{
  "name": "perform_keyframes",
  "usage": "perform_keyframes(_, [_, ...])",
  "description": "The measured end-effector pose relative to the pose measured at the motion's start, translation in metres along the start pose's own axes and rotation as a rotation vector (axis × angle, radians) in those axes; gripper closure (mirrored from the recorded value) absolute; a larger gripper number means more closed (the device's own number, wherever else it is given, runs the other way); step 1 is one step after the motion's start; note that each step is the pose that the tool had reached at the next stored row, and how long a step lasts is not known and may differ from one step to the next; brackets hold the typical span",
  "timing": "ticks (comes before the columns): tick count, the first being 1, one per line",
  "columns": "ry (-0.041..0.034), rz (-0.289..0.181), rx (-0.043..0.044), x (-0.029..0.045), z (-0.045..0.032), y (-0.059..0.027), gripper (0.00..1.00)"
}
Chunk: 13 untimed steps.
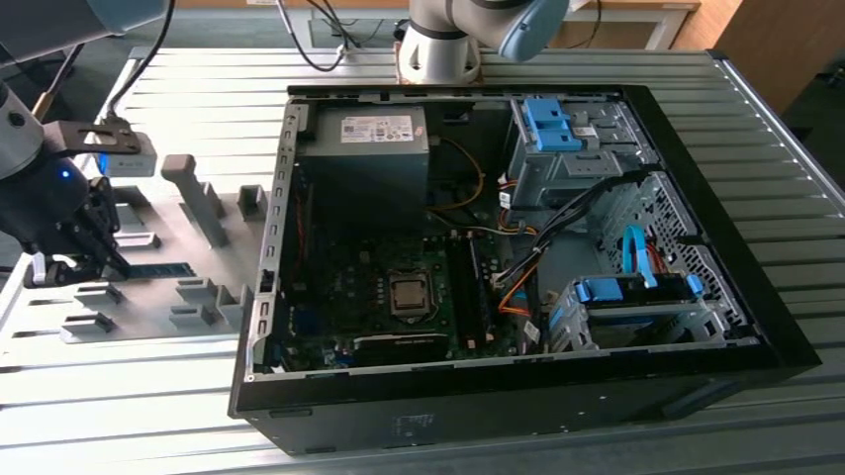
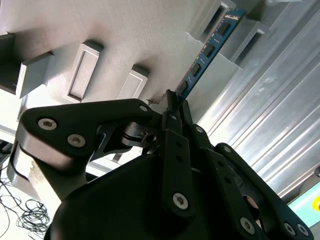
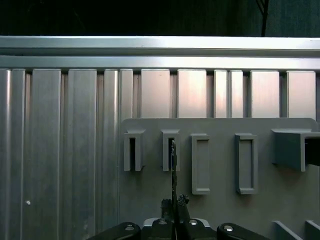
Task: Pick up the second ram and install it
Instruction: 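Pick up the second ram and move it above second insertion slot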
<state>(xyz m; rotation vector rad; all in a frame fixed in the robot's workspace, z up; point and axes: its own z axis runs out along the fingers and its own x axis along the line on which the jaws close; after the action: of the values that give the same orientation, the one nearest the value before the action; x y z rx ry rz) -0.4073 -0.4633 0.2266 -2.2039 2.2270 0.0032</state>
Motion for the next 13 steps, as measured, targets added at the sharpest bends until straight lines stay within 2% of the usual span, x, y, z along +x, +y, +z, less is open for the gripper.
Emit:
perform_keyframes(5, [0.0002, 0.0, -0.0002, 0.0, -0.0006, 0.0, 0.86])
perform_keyframes(13, [0.0, 0.0, 0.0, -0.0001, -0.0071, 0.0, 0.86])
